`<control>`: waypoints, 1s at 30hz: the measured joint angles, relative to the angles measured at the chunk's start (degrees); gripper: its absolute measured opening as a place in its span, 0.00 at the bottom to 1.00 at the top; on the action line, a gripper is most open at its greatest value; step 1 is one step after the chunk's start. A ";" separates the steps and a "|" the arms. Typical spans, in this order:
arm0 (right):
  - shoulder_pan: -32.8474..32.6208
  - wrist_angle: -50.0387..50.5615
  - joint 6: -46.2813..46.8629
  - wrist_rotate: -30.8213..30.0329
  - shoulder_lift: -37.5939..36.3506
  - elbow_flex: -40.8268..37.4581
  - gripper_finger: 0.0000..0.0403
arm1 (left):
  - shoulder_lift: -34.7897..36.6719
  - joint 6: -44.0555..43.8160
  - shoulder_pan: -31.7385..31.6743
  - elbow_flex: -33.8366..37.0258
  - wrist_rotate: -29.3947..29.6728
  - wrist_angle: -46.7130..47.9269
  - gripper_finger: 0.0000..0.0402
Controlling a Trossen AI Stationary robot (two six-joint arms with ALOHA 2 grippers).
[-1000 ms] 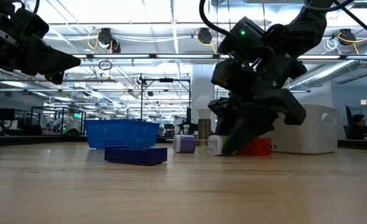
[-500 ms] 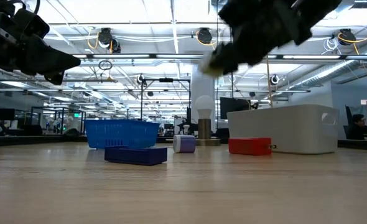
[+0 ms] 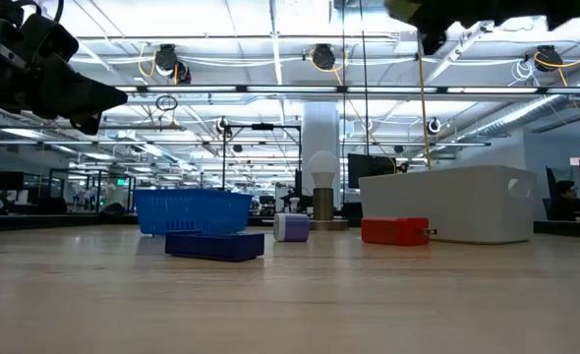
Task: Pick & Place Office items
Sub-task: Put the green charger into the gray bin
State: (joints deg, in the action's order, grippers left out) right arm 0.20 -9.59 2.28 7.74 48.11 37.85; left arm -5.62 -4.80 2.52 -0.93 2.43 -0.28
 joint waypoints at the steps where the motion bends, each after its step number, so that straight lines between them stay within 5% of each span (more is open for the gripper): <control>1: 0.19 0.20 0.23 -0.68 -2.89 -1.37 0.31 | 0.01 0.02 0.01 0.00 0.02 0.01 0.05; 14: 2.58 2.27 1.81 -4.35 -30.14 -16.35 0.31 | 0.01 0.48 0.02 0.00 0.05 0.01 0.05; 30: 3.37 3.83 2.76 -4.88 -37.24 -24.50 0.31 | 0.01 0.55 0.00 0.00 0.05 0.01 0.05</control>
State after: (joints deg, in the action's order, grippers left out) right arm 3.57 -5.76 5.04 2.85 10.87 13.35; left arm -5.61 -4.25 2.52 -0.93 2.48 -0.27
